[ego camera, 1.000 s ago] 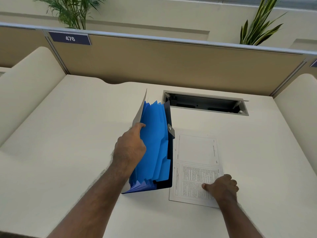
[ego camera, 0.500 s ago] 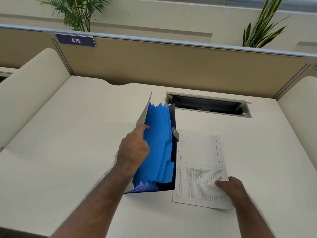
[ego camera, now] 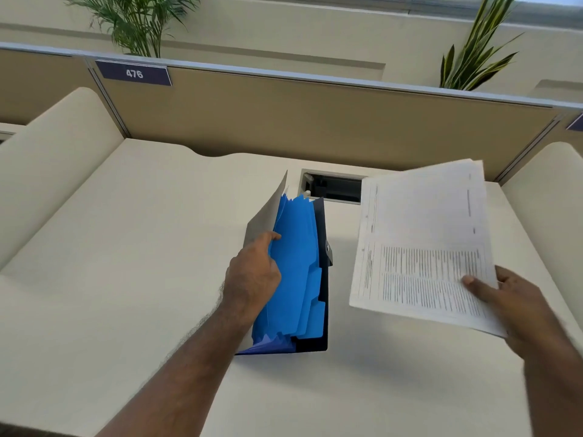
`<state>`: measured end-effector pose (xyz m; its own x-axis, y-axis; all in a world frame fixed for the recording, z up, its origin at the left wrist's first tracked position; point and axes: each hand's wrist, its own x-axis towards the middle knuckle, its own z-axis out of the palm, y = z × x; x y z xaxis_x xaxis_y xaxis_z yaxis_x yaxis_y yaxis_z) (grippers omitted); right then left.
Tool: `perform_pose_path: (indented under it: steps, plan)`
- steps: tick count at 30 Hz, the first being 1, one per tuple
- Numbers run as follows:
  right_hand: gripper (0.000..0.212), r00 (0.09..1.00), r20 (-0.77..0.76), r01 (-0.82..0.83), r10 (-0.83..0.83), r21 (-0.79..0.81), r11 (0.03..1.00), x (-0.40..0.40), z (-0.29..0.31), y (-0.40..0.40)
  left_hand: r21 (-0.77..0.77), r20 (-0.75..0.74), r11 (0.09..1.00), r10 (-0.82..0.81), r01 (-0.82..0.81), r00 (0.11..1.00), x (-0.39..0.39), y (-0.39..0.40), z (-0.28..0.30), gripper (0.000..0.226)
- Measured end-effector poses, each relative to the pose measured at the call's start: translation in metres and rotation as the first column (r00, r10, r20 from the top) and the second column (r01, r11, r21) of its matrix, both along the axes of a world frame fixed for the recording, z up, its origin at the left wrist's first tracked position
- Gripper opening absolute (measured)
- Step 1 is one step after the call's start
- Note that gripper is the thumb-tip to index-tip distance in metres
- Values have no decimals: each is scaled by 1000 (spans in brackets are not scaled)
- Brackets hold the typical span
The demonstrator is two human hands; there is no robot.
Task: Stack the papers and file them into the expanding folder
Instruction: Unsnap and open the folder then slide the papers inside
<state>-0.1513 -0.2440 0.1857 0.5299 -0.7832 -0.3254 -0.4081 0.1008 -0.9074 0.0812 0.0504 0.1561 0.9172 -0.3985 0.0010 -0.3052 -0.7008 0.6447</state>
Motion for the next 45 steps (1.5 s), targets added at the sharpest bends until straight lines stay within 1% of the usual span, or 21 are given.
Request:
perform_pose_path:
  steps: [2,4,5,6,7,8,9,13,17,20,24,30,33,36,38,39,40,42,44,45]
  plan:
    - [95,996,88,-19,18,19,1000,8,18,10,1,-3,1000,-1,1,1000,-2,-3,-1,44]
    - [90,992,118,-44,43,5,999,18,28,23,8,-7,1000,1,-1,1000,-5,-6,-1,44]
    - [79,991,114,-64,64,-7,998,23,30,31,11,-8,1000,3,-3,1000,-5,-7,-1,44]
    - [59,990,113,-86,86,-8,996,28,30,39,14,-6,1000,6,-6,1000,-6,-9,-2,45]
    - [34,987,117,-109,109,-12,994,33,30,46,19,-5,1000,9,-9,1000,-6,-10,-3,45]
    - [18,987,107,-115,117,-28,993,39,27,53,23,-5,1000,9,-9,1000,-6,-10,-3,45]
    - [16,989,78,-119,123,-59,991,43,22,57,25,-8,1000,9,-9,1000,-6,-11,-4,44]
    - [18,989,-40,-145,140,-160,976,54,4,73,9,-18,1000,22,-22,1000,-6,-11,-5,39]
    - [25,981,-124,-172,147,-228,958,63,-8,83,1,-28,1000,22,-22,999,-5,-11,-7,38]
    - [26,976,-155,-193,155,-274,942,74,-7,95,-5,1,1000,15,-15,1000,-7,-12,-8,38]
    - [28,963,-200,-242,183,-325,914,89,-11,112,3,-13,1000,-4,4,1000,-7,-15,-12,37]
    - [34,953,-195,-287,231,-351,891,110,-34,152,4,8,1000,10,-10,1000,-8,-21,-15,38]
    - [36,941,-203,-327,273,-325,887,121,-45,172,20,7,1000,8,-8,1000,-9,-23,-15,35]
    - [33,908,-257,-398,330,-284,873,132,-53,187,39,-21,999,-1,2,1000,-9,-23,-17,34]
    - [39,885,-279,-440,374,-232,868,139,-58,194,40,-37,999,-10,11,999,-9,-23,-17,36]
    - [44,877,-262,-457,402,-200,867,143,-61,197,38,-42,999,-12,13,999,-9,-23,-17,38]
    - [46,876,-236,-461,420,-161,872,146,-66,200,34,-46,999,-12,14,999,-9,-23,-16,39]
    - [40,893,-226,-405,388,-28,914,151,-68,202,25,-50,1000,-15,16,999,-8,-24,-14,42]
    - [56,900,-243,-339,361,130,932,157,-73,200,28,-59,999,-20,22,998,-7,-26,-12,46]
    - [62,892,-261,-332,370,178,926,158,-75,198,28,-63,999,-21,23,998,-8,-27,-12,46]
